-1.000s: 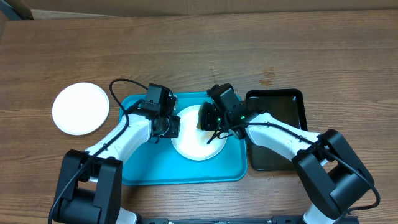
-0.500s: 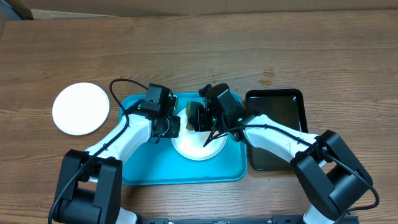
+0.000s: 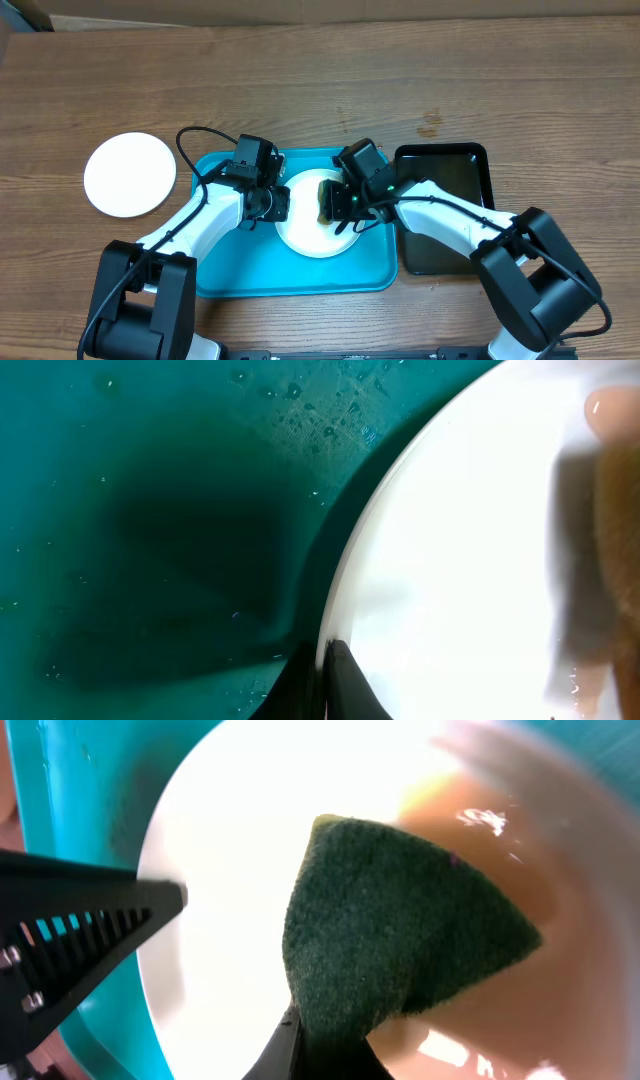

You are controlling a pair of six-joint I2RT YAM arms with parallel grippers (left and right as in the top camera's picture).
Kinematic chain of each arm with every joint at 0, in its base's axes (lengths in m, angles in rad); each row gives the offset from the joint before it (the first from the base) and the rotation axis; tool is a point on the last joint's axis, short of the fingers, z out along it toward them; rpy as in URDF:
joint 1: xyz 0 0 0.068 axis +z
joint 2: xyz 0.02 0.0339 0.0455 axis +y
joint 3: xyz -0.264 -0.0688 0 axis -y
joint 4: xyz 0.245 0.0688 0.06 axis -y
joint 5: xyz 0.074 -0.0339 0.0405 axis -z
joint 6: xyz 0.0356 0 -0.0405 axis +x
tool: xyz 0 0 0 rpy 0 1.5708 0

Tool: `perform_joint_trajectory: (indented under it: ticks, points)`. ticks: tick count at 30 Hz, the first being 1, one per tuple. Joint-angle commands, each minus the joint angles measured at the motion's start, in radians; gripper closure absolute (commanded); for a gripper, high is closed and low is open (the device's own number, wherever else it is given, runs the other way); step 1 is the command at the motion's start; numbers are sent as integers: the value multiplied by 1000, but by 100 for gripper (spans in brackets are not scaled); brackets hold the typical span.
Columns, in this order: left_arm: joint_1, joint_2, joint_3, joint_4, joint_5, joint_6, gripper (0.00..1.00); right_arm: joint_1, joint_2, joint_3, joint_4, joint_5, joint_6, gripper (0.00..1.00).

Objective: Clean dirty plates on tray and stack at the side
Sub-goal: 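Scrub the white plate again with the sponge in right gripper, then drop the sponge into the black tray and raise the right gripper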

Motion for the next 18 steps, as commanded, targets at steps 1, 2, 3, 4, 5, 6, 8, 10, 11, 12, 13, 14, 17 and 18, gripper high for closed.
perform_joint_trajectory:
  ticks: [1, 2, 3, 4, 5, 6, 8, 10, 11, 12, 13, 14, 17, 18]
  points:
    - [-4, 8, -10, -5, -1, 26, 96, -77, -86, 37, 2, -104, -40, 96]
    - [-4, 8, -10, -5, -1, 26, 96, -108, -124, 48, -16, -157, -40, 96]
    - [-4, 8, -10, -5, -1, 26, 96, -135, -158, 58, -42, -184, -40, 96]
    - [-4, 8, -10, -5, -1, 26, 96, -166, -196, 69, -85, -188, -40, 96]
    - [-4, 8, -10, -5, -2, 26, 96, -196, -233, 75, -133, -175, -50, 96]
    - [-4, 8, -10, -5, -2, 26, 96, -216, -259, 76, -166, -161, -65, 96]
    - [-4, 8, -10, -4, -2, 26, 96, -268, -314, 76, -272, -87, -110, 96]
    - [-4, 8, -10, -4, -2, 26, 96, -309, -340, 76, -376, 18, -143, 96]
    - [-4, 8, -10, -4, -2, 26, 96, -329, -341, 76, -429, 82, -161, 96]
    - [-4, 8, -10, -3, -2, 26, 96, -346, -339, 74, -473, 138, -177, 96]
    - [-4, 8, -10, -2, -2, 26, 96, -356, -334, 67, -497, 181, -192, 96]
    - [-4, 8, -10, 0, -2, 26, 96, -360, -330, 57, -512, 219, -195, 96]
    - [-4, 8, -10, 7, -2, 26, 96, -362, -310, 13, -521, 309, -194, 96]
    - [-4, 8, -10, 8, -2, 26, 96, -362, -303, 0, -521, 333, -194, 96]
